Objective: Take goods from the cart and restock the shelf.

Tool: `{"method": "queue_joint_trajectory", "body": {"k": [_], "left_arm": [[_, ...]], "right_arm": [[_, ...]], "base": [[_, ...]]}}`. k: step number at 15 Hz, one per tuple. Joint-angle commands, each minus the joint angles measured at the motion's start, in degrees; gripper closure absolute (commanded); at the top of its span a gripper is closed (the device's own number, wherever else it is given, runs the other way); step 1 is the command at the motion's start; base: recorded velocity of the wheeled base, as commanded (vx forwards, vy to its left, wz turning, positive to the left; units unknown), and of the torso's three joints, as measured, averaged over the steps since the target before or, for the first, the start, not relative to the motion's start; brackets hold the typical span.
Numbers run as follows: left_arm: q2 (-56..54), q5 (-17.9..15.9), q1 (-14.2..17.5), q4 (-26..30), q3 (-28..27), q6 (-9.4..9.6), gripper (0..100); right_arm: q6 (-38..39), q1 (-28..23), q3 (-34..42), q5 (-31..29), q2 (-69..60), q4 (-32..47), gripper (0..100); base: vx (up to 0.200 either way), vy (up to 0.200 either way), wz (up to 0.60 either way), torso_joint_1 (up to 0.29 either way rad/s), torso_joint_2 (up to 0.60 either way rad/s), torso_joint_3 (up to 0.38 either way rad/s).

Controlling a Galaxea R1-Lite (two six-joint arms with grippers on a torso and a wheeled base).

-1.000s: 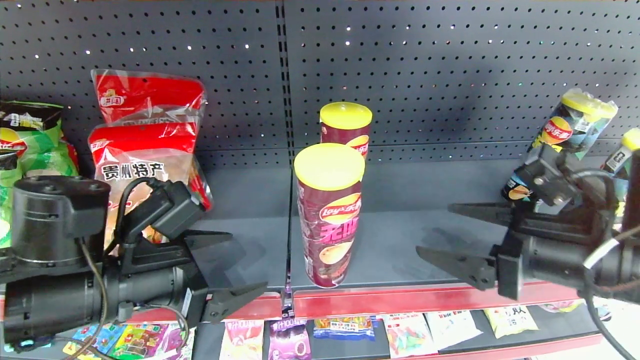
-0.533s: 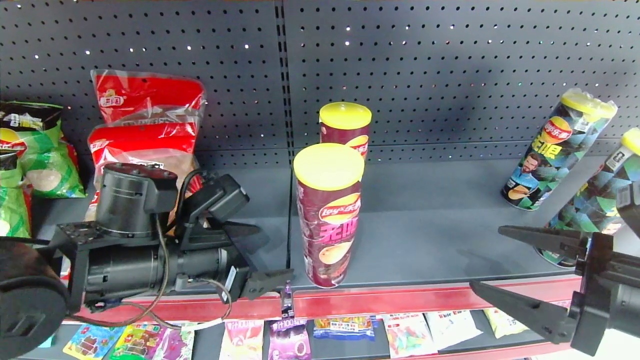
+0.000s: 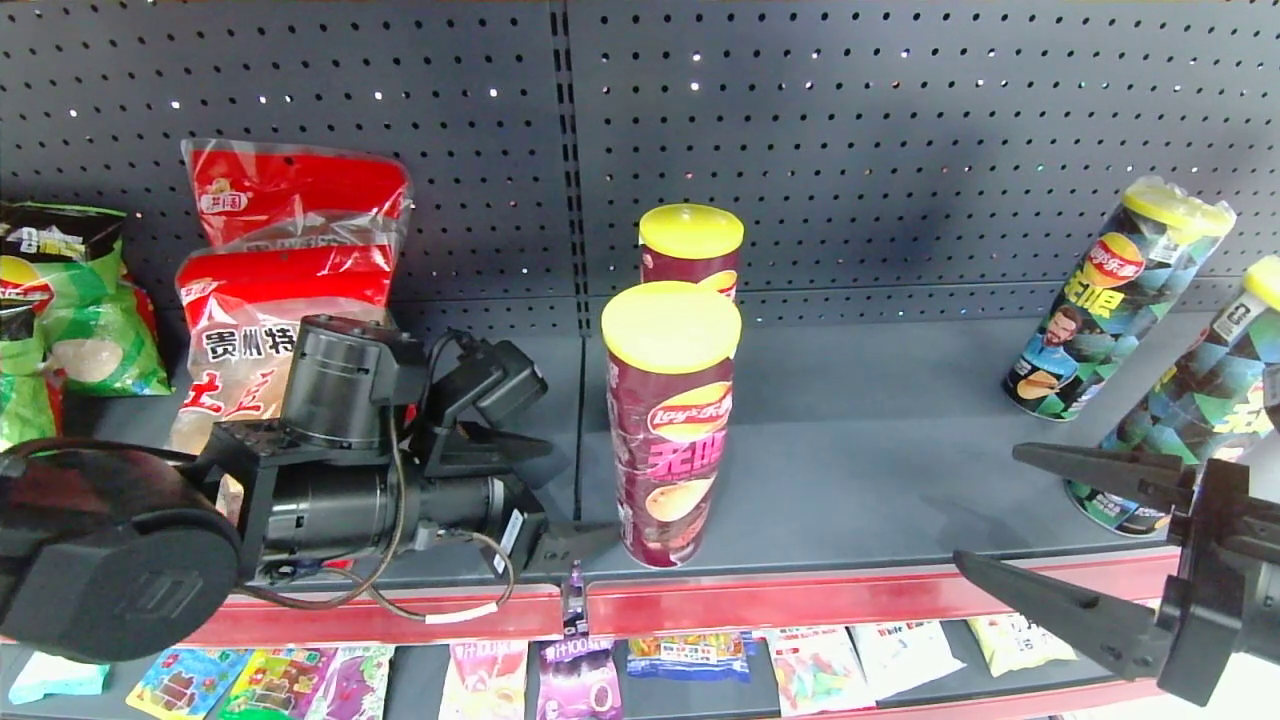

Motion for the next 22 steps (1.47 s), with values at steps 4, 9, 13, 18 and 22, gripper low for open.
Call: {"method": "queue_joint_trajectory", "body": {"k": [4, 9, 13, 18, 22], "left_arm": [[1.16, 0.65, 0.28, -0.13, -0.55, 0.03, 0], [3.01, 0.73, 0.19, -0.04, -3.89, -0.05, 0], [3.10, 0.73, 0.11, -0.04, -3.98, -0.05, 0], [3.27, 0.73, 0.19, -0.13, -4.07, -0.05, 0], [3.45, 0.82, 0.11, -0.13, -5.21, -0.05, 0]], "right_arm": [[-0.02, -0.01, 0.06, 0.03, 0.25, -0.06, 0], [-0.02, -0.01, 0.15, 0.03, 0.16, 0.03, 0], [-0.02, -0.09, 0.15, 0.03, 0.16, -0.06, 0], [-0.02, -0.09, 0.06, 0.03, 0.16, -0.06, 0], [-0.02, -0.09, 0.06, 0.03, 0.25, -0.06, 0]], "base": [[0.000, 0.000, 0.00, 0.000, 0.00, 0.000], [0.000, 0.000, 0.00, 0.000, 0.00, 0.000], [0.000, 0.000, 0.00, 0.000, 0.00, 0.000], [0.000, 0.000, 0.00, 0.000, 0.00, 0.000], [0.000, 0.000, 0.00, 0.000, 0.00, 0.000]]}}
